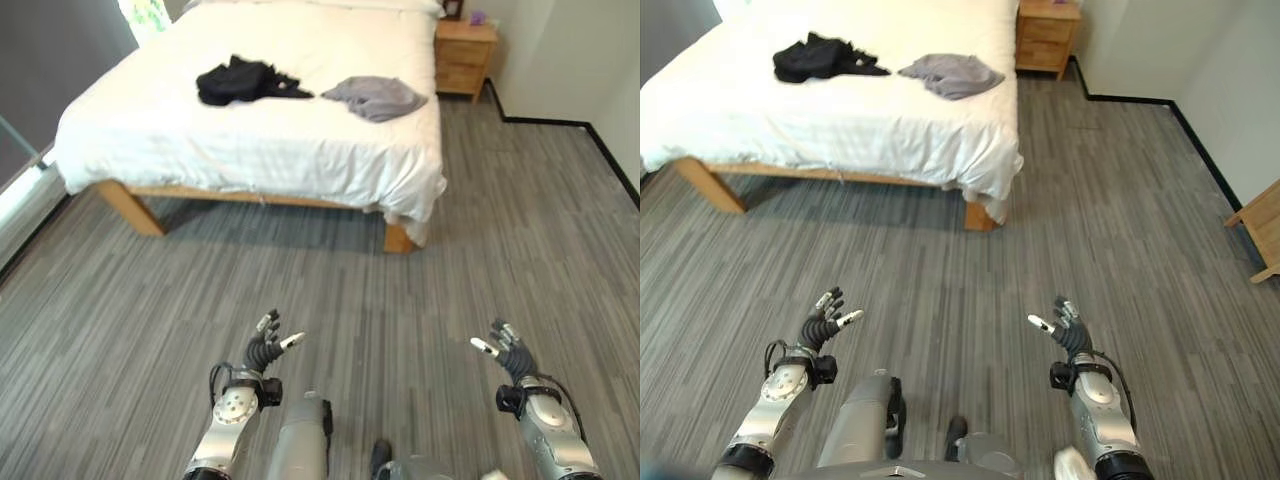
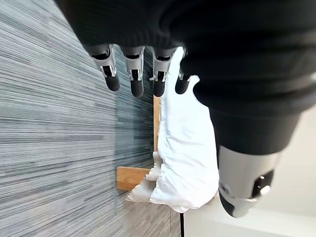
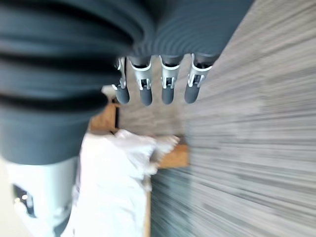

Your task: Pick up bed clothes into laundry basket.

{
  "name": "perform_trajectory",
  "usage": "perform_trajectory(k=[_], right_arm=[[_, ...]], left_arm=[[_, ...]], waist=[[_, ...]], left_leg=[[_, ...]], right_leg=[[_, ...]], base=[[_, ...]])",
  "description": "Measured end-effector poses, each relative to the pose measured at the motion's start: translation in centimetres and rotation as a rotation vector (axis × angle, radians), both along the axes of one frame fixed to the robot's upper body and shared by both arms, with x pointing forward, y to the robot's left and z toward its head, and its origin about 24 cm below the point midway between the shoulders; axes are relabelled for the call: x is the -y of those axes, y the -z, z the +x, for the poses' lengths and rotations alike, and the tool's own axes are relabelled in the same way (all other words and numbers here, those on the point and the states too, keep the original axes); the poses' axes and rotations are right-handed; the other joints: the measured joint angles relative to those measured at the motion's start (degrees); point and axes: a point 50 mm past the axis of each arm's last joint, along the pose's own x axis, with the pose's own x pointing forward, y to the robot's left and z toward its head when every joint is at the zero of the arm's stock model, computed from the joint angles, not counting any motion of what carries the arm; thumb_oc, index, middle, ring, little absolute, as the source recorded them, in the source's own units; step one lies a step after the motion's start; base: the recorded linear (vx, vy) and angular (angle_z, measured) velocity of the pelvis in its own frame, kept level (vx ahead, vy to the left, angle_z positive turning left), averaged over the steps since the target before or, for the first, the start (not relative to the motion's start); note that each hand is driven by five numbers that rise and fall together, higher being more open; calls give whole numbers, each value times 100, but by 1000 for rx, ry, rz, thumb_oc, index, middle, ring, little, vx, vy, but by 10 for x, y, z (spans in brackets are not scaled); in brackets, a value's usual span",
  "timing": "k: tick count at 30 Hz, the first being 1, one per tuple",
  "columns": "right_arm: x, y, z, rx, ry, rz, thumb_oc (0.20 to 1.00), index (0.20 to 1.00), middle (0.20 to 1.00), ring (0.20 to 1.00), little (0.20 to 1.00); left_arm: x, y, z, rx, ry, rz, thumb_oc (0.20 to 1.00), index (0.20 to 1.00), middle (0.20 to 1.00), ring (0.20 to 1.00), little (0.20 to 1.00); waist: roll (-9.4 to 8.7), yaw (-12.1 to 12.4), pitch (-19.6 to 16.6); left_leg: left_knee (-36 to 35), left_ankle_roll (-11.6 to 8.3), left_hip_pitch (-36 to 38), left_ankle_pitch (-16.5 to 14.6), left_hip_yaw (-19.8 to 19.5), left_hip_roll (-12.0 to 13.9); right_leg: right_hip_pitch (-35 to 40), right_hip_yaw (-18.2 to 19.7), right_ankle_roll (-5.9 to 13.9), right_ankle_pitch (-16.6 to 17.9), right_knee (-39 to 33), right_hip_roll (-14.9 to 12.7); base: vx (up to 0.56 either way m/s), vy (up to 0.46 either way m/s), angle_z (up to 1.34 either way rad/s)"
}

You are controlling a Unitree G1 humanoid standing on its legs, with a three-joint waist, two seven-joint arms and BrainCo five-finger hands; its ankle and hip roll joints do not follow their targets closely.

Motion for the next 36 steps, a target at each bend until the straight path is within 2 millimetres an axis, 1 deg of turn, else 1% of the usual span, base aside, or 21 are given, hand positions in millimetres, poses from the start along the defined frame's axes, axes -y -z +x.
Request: perform_trajectory(k=[1,2,3,4,5,6,8,9,12,15,18,19,20,21,22,23,25,27,29,33,36], right_arm=[[1,1,1,-5,-3,-5,1000,1000,1000,1000,1000],[1,2,0,-15,0,-7,1000,1000,1000,1000,1000],[1,5,-2,-29,0,-7,1000,1000,1000,1000,1000],[0,7,-4,-38,-6,-6,1000,1000,1000,1000,1000],[0,5,-3,-32,-11,-8,1000,1000,1000,1000,1000],[0,3,-3,-24,-14,-10,1000,1000,1000,1000,1000],[-8,10,-7,-52,-38,4,1000,1000,1000,1000,1000],[-19,14,-12,-73,-74,22,1000,1000,1000,1000,1000],[-32,0,-5,10,-130,31,1000,1000,1000,1000,1000],[-24,1,-9,-7,-112,12,1000,1000,1000,1000,1000],[-25,4,-11,-23,-124,7,1000,1000,1000,1000,1000],[-19,1,-10,-16,-125,-14,1000,1000,1000,1000,1000],[-17,1,-11,-18,-119,-18,1000,1000,1000,1000,1000],[-16,2,-13,-26,-114,-19,1000,1000,1000,1000,1000],[-15,6,-18,-40,-100,-13,1000,1000,1000,1000,1000],[-6,6,-23,-55,-88,-38,1000,1000,1000,1000,1000],[13,-1,-22,-50,-65,-101,1000,1000,1000,1000,1000],[36,-30,6,14,-93,-218,1000,1000,1000,1000,1000],[56,-83,44,207,-49,-325,1000,1000,1000,1000,1000],[91,-164,94,271,-72,-687,1000,1000,1000,1000,1000],[101,-197,137,186,-10,-787,1000,1000,1000,1000,1000]], left_arm=[[-3,1,-1,-2,-4,-1,1000,1000,1000,1000,1000],[-3,3,-1,-10,-6,1,1000,1000,1000,1000,1000],[-3,2,0,-11,-4,2,1000,1000,1000,1000,1000],[-3,4,-1,-21,1,1,1000,1000,1000,1000,1000],[0,4,-1,-21,9,-5,1000,1000,1000,1000,1000],[5,4,-2,-21,22,-18,1000,1000,1000,1000,1000],[12,10,-5,-47,62,-14,1000,1000,1000,1000,1000],[12,11,-4,-60,74,-5,1000,1000,1000,1000,1000],[19,-1,11,-7,121,6,1000,1000,1000,1000,1000],[37,-24,36,93,203,-3,1000,1000,1000,1000,1000],[35,-37,46,149,201,6,1000,1000,1000,1000,1000],[37,-37,46,151,209,3,1000,1000,1000,1000,1000],[34,-37,46,147,215,24,1000,1000,1000,1000,1000],[25,-34,42,125,215,61,1000,1000,1000,1000,1000],[18,-28,34,98,217,82,1000,1000,1000,1000,1000],[16,-19,23,56,220,89,1000,1000,1000,1000,1000],[19,-8,9,13,238,86,1000,1000,1000,1000,1000],[22,0,-4,-8,197,26,1000,1000,1000,1000,1000],[20,7,-15,-48,213,24,1000,1000,1000,1000,1000],[20,8,-22,-68,246,-15,1000,1000,1000,1000,1000],[32,10,-26,-95,346,-42,1000,1000,1000,1000,1000]], waist=[[169,115,-57],[199,104,-32],[183,100,-28],[-31,143,-123],[6,127,-213],[94,87,-322],[281,120,-634],[91,158,-715],[43,-105,-605],[321,-380,-298],[421,-385,-106],[623,-494,-43],[523,-568,5],[351,-555,37],[-12,-623,-44],[-125,-684,-67],[-69,-490,-85],[-76,-356,-106],[-211,-195,-107],[-77,24,-118],[-173,-13,-176]], left_leg=[[-1942,6,485,9,96,76],[-2590,-6,608,-6,60,42],[-2695,2,600,-19,49,-12],[-2409,25,686,-6,455,-276],[-1993,202,732,101,683,-376],[-1589,587,815,197,880,-410],[-1744,1180,1456,66,685,-615],[-1902,1333,1670,29,583,-735],[-2121,1368,2161,-365,205,-1058],[-2384,1366,2907,-586,-378,-1094],[-2399,1246,3439,-624,-479,-983],[-2375,1200,3615,-1137,-1093,-743],[-2355,833,3692,-1221,-1324,-664],[-2386,700,3825,-1302,-1341,-653],[-2403,537,4036,-1397,-1308,-748],[-2426,259,4274,-1587,-1521,-617],[-2146,234,4223,-1597,-1584,-400],[-1766,301,4025,-1537,-1356,-312],[-1944,322,3670,-1548,-1454,-593],[-2487,389,3376,-1069,-1562,-757],[-2505,304,3354,-1044,-1568,-707]], right_leg=[[249,31,83,-57,-79,125],[473,108,43,-30,-163,196],[723,126,136,-87,-233,198],[1224,183,514,-314,-307,-45],[1342,203,546,-339,-204,-48],[1451,274,559,-348,92,-9],[1347,209,608,-383,1236,-6],[842,-1,537,-448,2559,-399],[-636,-130,475,77,5220,-1322],[-1795,118,474,88,6150,-1515],[-2730,291,554,105,5241,-1608],[-2802,298,734,208,3271,-1286],[-2694,847,807,360,1892,-1027],[-2538,1281,898,595,889,-944],[-2458,1286,836,766,659,-989],[-2321,1430,898,1359,937,-903],[-2081,1328,748,1570,925,-668],[-1819,1119,440,1685,548,-622],[-1457,1064,230,2056,-265,-685],[-1140,953,233,2157,-695,-406],[-1145,788,305,2061,-710,-398]], base=[[634,144,-48],[639,152,-41],[777,220,-27],[736,243,-22],[711,270,-29],[462,276,-29],[269,227,-45],[250,258,-54],[370,309,3],[338,74,94],[579,-127,101],[464,-164,122],[444,-163,149],[198,-86,143],[310,-146,163],[338,-182,162],[278,-172,102],[100,-75,34],[122,-97,26],[52,-56,-1],[9,-22,-1]])
